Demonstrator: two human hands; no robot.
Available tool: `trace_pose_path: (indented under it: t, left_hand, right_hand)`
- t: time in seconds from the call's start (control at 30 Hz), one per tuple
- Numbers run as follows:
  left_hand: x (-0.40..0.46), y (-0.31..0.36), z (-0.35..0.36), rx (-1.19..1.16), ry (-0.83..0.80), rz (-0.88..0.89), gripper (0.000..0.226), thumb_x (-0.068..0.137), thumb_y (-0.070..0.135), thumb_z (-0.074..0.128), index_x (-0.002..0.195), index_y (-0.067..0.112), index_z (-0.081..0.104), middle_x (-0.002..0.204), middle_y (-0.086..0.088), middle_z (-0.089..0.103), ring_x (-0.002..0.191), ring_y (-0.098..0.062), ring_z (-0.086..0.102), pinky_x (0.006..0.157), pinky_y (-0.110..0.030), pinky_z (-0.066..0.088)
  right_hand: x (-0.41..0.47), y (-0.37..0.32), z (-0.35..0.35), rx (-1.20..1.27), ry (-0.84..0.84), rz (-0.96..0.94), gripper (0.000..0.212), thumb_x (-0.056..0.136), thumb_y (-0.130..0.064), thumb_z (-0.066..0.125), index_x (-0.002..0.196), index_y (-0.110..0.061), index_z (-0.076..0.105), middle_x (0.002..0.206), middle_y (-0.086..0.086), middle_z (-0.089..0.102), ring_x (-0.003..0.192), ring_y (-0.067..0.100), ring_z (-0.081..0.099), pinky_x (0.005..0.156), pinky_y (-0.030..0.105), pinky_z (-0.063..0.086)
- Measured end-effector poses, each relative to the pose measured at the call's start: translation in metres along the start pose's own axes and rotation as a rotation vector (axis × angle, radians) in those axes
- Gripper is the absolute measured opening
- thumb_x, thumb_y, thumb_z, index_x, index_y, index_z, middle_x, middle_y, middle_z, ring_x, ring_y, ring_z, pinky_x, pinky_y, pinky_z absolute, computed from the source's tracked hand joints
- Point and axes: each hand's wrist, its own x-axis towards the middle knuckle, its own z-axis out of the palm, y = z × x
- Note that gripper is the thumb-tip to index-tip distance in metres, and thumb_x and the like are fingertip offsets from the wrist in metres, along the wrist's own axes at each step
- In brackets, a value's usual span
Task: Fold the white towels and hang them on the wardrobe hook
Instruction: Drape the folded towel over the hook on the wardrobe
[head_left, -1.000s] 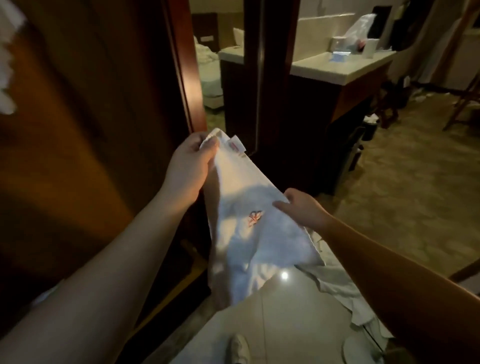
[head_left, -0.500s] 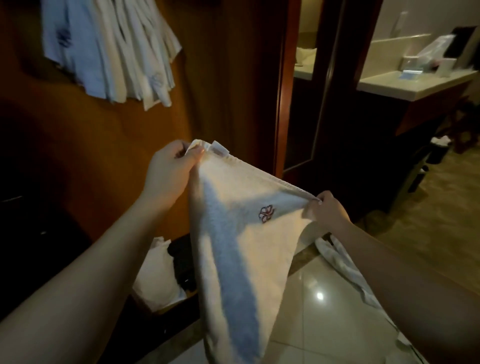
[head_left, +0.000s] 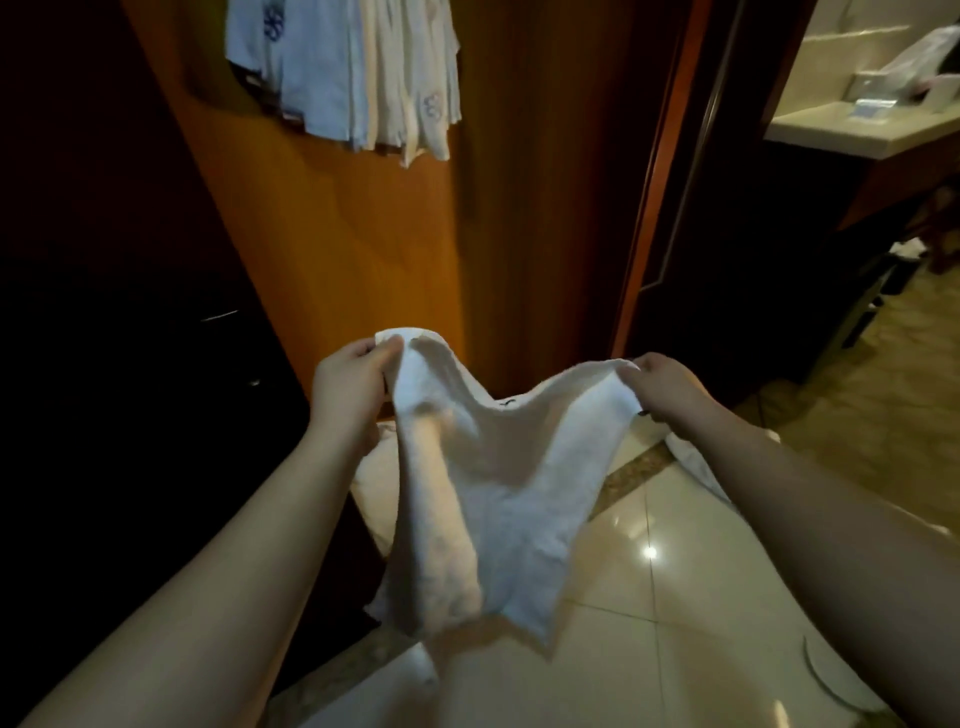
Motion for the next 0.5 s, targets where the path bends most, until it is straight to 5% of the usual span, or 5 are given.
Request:
trace_pose_path:
  t: [0.17, 0.23, 0.3, 0.37, 0.5]
  left_hand:
    - [-0.007, -0.003, -0.013, -0.176, 0.012, -0.116, 0.008, 0.093, 0.019, 0.067, 0.091, 0.014, 0.074, 0.079, -0.007, 0.076, 0.081, -0.028, 0.070, 0.073, -0.042, 0.050]
    - [-0.014, -0.001, -0.013, -0.213, 0.024, -0.145, 0.010, 0.092, 0.019, 0.068, 0.099, 0.013, 0.073, 0.085, -0.006, 0.076, 0.085, -0.027, 0.072, 0.074, -0.042, 0.055]
    - [-0.022, 0.000, -0.014, -0.262, 0.030, -0.163, 0.022, 0.092, 0.021, 0.069, 0.111, 0.010, 0.071, 0.092, -0.008, 0.076, 0.089, -0.026, 0.073, 0.072, -0.041, 0.060]
    - [-0.033, 0.004, -0.013, -0.300, 0.014, -0.151, 0.028, 0.092, 0.024, 0.069, 0.117, 0.010, 0.069, 0.095, -0.006, 0.077, 0.090, -0.023, 0.073, 0.065, -0.035, 0.059]
    - [-0.059, 0.017, -0.003, -0.292, -0.058, -0.065, 0.022, 0.095, 0.023, 0.066, 0.111, 0.009, 0.072, 0.095, -0.006, 0.077, 0.091, -0.023, 0.074, 0.075, -0.038, 0.059]
  right_hand:
    - [-0.056, -0.048, 0.010, 0.199, -0.109, 0.003, 0.041, 0.100, -0.025, 0.049, 0.141, -0.022, 0.054, 0.104, -0.002, 0.057, 0.071, 0.006, 0.052, 0.057, 0.024, 0.041]
    - [-0.077, -0.065, 0.010, 0.445, -0.202, 0.002, 0.049, 0.099, -0.018, 0.049, 0.146, -0.029, 0.047, 0.080, -0.004, 0.063, 0.059, 0.007, 0.050, 0.050, 0.022, 0.037]
    - [-0.098, -0.082, 0.008, 0.666, -0.251, -0.034, 0.039, 0.102, -0.013, 0.044, 0.137, -0.026, 0.055, 0.060, -0.004, 0.063, 0.052, 0.009, 0.049, 0.045, 0.022, 0.033]
    - [-0.119, -0.101, 0.003, 0.780, -0.309, -0.086, 0.031, 0.104, -0.009, 0.040, 0.121, -0.016, 0.065, 0.067, 0.003, 0.070, 0.057, 0.011, 0.058, 0.045, 0.019, 0.034]
    - [-0.152, -0.124, -0.008, 0.577, -0.422, -0.274, 0.027, 0.097, -0.002, 0.046, 0.102, -0.014, 0.069, 0.082, 0.004, 0.077, 0.074, 0.008, 0.071, 0.060, 0.026, 0.042]
